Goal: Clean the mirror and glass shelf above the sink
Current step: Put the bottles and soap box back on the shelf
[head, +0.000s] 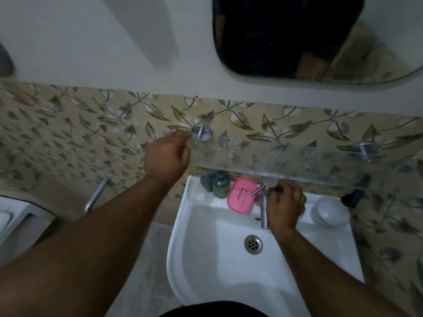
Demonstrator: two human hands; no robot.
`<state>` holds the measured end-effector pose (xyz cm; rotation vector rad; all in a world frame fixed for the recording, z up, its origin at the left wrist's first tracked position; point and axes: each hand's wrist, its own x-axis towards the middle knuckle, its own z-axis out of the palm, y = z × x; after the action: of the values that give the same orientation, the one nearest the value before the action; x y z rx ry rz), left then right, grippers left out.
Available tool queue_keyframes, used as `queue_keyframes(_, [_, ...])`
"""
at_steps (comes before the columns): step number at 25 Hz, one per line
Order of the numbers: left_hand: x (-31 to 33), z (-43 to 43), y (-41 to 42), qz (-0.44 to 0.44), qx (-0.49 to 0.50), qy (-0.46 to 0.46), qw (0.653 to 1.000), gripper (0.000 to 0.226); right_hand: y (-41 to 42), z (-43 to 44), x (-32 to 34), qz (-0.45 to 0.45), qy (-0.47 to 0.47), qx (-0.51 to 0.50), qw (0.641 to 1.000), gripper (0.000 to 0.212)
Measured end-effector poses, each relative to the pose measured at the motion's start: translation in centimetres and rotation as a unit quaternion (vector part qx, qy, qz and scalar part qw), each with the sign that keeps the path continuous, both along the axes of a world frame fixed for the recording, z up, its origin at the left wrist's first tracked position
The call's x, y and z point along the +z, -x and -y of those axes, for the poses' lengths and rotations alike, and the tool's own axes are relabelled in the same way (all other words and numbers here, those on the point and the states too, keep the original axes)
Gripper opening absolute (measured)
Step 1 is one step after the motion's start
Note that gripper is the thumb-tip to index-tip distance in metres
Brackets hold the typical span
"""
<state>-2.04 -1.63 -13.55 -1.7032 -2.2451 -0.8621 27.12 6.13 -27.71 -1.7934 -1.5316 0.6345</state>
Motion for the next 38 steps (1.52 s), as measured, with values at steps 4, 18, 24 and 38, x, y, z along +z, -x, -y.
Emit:
queue_keyframes(4, [-2.4, 2.9, 1.1, 0.262, 0.077, -0.156, 0.949, 0.044, 0.2, 5.3, 0.6, -0.022, -0.187, 0.071, 0.98, 0.034])
queue_keyframes(18, [-10.7, -0.1, -0.8, 0.328, 0.0, 0.175, 0.928, 0.038, 12.3, 2.1, 1.0, 0.017, 0.105, 0.224, 0.969, 0.07])
queue_keyframes(24, [-13.3, -3.3, -1.7, 0.319, -0.044, 0.227, 0.919, 0.023, 13.2, 0.3, -0.2, 0.08, 0.119, 0.251, 0.957, 0.045])
queue_keyframes(38, [-6.9, 10.3, -0.1, 0.197, -0.17, 0.116, 0.958, 0.038, 9.7, 13.0, 5.2, -0.073, -0.043, 0.311, 0.947, 0.081])
